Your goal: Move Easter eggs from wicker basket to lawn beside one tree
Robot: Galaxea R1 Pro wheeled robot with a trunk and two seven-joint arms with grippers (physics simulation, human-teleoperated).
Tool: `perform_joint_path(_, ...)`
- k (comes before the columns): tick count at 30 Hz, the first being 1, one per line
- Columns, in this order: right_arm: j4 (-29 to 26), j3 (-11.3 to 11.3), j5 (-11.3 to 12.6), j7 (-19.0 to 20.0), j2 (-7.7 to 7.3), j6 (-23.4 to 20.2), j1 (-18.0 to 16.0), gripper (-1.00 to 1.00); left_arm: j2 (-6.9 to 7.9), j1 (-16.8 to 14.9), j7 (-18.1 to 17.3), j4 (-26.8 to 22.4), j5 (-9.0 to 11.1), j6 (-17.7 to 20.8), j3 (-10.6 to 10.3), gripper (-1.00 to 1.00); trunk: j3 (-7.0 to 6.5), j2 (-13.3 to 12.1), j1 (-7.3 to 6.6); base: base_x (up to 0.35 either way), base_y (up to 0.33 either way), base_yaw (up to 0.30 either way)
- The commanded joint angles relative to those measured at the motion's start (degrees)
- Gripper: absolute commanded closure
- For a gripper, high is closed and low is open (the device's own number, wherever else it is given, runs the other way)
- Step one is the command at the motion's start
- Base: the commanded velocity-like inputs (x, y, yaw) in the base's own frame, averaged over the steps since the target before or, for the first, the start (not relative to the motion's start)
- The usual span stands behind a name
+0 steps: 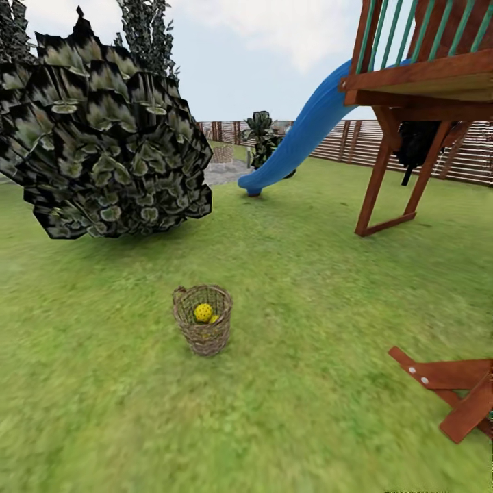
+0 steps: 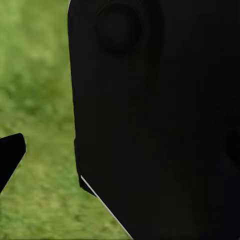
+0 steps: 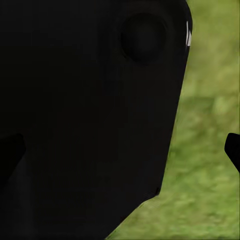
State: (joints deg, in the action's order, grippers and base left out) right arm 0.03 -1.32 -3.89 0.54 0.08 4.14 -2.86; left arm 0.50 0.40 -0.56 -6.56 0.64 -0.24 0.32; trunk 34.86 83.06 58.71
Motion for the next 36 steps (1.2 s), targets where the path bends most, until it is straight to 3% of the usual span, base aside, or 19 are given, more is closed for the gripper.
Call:
perform_joint_path(1, 0.1, -0.1, -0.4, 0.0, -0.01, 0.2, 0.0, -1.0, 0.02, 0.0, -0.1, -0.1, 0.1, 0.0, 0.0, -1.0, 0.04, 0.0, 0.02, 0.16, 0.301, -0.251)
perform_joint_path(18, 0.1, -0.1, -0.4, 0.0, -0.05, 0.2, 0.0, -1.0, 0.01, 0.0, -0.1, -0.1, 0.1, 0.0, 0.0, -1.0, 0.04, 0.0, 0.02, 0.16, 0.301, -0.246)
perform_joint_path(30, -0.3, -0.1, -0.4, 1.4, -0.69, 0.3, 0.0, -1.0, 0.35, 0.0, -0.1, -0.1, 0.2, 0.0, 0.2, -1.0, 0.04, 0.0, 0.02, 0.16, 0.301, -0.025)
perform_joint_path(36, -0.8, 0.5, 0.2, 1.6, -1.46, 0.3, -0.1, -1.0, 0.43, 0.0, -0.1, -0.3, 0.1, -0.1, 1.8, -1.0, 0.04, 0.0, 0.02, 0.113, 0.192, 0.0)
